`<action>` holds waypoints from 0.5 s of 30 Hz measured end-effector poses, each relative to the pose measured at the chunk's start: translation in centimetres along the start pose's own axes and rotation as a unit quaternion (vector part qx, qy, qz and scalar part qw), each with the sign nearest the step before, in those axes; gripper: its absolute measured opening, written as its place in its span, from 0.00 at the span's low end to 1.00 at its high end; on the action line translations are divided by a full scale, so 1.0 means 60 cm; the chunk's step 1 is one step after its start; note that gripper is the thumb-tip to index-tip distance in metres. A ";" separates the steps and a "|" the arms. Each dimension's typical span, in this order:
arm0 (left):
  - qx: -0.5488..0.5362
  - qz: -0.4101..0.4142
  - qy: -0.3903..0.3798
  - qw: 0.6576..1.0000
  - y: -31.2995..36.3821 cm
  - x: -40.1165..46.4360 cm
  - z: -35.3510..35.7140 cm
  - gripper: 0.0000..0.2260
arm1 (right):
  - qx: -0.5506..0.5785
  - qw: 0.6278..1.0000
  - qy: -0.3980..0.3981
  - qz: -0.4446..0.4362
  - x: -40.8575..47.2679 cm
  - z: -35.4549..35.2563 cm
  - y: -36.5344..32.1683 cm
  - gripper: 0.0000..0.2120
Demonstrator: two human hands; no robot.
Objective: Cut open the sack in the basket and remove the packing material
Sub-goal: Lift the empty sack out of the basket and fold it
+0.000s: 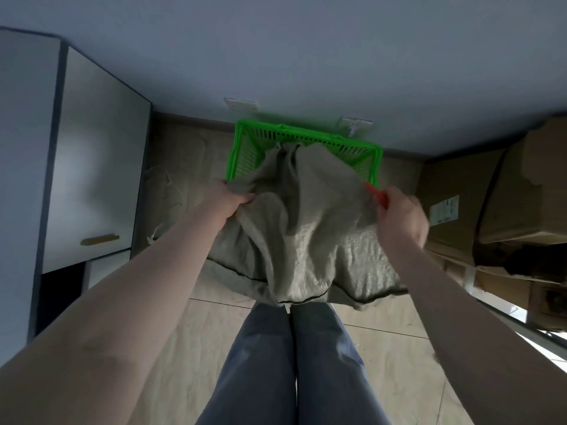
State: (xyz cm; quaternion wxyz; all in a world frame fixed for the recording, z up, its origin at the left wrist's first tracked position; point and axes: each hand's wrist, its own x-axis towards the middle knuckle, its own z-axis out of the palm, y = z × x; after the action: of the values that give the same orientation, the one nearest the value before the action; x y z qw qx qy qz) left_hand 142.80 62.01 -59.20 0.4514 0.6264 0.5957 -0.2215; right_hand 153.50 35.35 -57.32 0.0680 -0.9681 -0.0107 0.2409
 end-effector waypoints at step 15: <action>0.246 0.229 -0.082 0.938 0.005 -0.062 -0.048 0.17 | 0.097 0.962 -0.218 -0.134 -0.043 -0.048 -0.074 0.15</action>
State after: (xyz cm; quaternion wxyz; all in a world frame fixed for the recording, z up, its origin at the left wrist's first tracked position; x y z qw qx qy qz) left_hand 141.62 62.39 -54.65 0.3686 0.8171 0.3239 -0.3025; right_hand 152.63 39.27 -53.00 0.1891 -0.8705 -0.1316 0.4348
